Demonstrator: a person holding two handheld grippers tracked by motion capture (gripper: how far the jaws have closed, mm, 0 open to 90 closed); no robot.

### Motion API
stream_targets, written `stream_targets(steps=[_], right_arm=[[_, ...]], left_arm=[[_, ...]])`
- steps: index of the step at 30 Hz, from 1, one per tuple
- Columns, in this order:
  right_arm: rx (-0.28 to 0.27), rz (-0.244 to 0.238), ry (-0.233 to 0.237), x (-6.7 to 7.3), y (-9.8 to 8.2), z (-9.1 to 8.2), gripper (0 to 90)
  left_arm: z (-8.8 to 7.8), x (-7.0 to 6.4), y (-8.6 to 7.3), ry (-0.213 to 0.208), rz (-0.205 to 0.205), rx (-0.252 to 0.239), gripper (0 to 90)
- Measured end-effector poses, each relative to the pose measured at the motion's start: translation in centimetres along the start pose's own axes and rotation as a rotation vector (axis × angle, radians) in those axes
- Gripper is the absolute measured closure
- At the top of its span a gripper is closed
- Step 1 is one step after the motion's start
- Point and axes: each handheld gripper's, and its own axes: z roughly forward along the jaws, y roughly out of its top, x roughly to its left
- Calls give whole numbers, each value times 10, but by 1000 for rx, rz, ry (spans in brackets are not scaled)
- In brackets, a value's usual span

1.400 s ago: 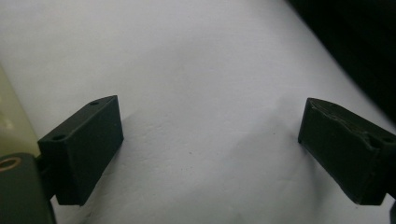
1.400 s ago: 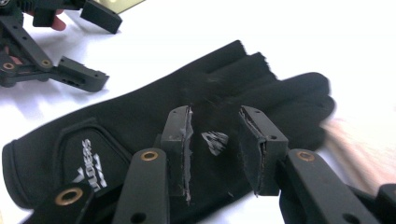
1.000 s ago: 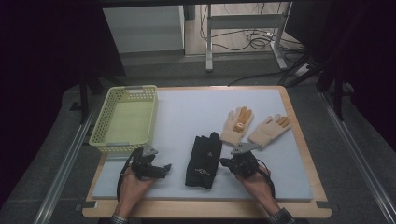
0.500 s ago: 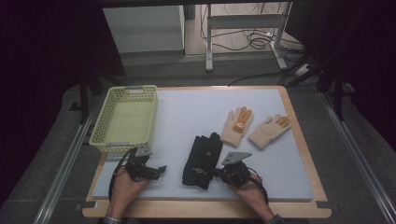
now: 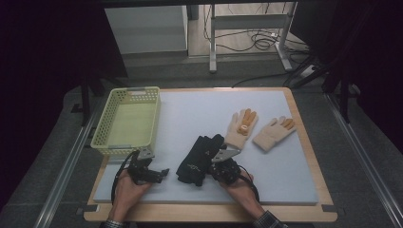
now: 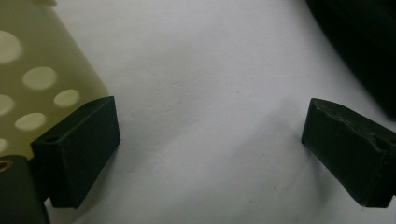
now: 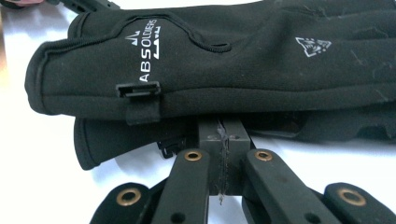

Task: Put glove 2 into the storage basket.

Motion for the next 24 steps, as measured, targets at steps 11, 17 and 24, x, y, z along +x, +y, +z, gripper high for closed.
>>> stream_targets(steps=[11, 17, 24], right_arm=[[0, -4, -13, 2, 20, 24, 869], [7, -12, 4, 1, 19, 17, 793], [-25, 20, -53, -20, 1, -21, 660]], left_arm=[[-3, 4, -3, -14, 12, 1, 47], [-2, 4, -3, -14, 16, 4, 39], [-2, 4, -3, -15, 13, 3, 37]])
